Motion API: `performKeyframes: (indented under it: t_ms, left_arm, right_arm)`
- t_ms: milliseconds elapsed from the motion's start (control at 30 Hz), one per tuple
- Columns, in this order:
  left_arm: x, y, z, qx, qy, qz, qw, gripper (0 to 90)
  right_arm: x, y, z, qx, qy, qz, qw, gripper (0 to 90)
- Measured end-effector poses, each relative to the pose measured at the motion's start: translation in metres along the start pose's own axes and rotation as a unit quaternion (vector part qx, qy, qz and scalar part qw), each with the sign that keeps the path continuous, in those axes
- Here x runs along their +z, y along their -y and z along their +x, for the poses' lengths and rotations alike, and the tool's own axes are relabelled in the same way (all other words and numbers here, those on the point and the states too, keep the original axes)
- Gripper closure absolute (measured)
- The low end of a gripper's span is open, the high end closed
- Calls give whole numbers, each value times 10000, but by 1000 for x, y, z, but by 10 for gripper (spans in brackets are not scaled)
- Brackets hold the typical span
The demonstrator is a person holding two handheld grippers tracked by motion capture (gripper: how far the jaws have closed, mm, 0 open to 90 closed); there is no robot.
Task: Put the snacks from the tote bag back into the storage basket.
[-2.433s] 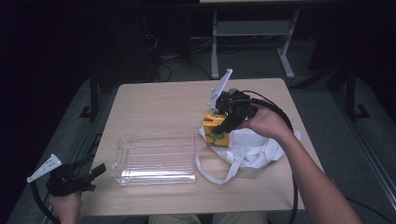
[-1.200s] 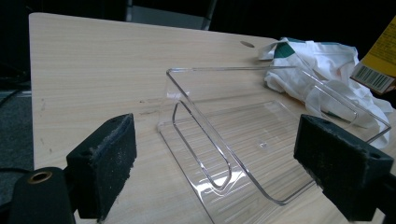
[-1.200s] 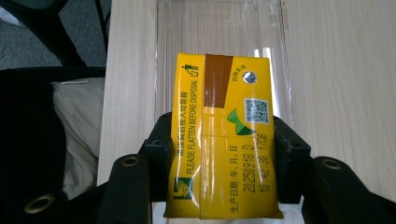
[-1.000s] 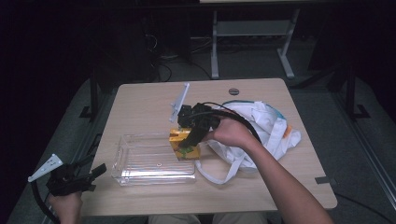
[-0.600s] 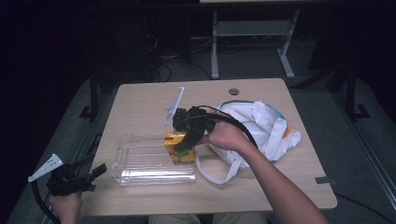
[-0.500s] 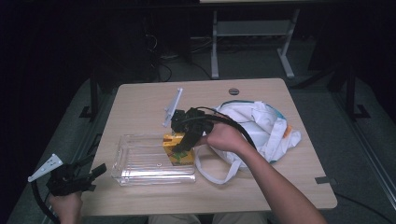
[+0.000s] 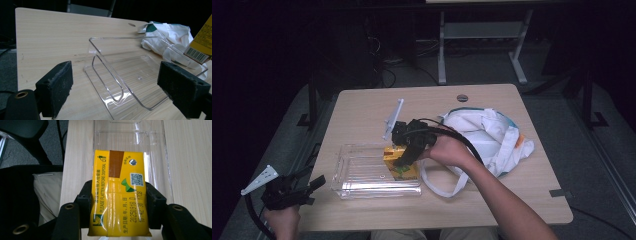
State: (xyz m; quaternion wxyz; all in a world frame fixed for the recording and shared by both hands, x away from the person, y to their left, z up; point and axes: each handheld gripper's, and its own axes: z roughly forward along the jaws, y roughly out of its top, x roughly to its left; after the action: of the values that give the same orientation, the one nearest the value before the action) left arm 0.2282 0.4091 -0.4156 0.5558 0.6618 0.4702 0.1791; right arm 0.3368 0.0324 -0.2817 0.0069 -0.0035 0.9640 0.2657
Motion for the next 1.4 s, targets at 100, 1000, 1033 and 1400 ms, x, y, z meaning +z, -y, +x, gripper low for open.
performKeyframes:
  t_ms: [100,1000,1033,1400]
  left_arm:
    - [0,0,0,15,3,6,10000,127]
    - [0,-1,-1,66,26,-13,10000,127]
    - [0,-1,-1,61,33,-13,10000,127]
    - [0,0,-1,67,36,11,10000,127]
  right_arm:
    - [3,0,-1,-7,14,4,10000,513]
    - [30,5,-2,91,-42,159,9998,512]
    - [31,6,-2,90,-50,150,9998,512]
    - [41,11,-4,142,-56,159,9998,512]
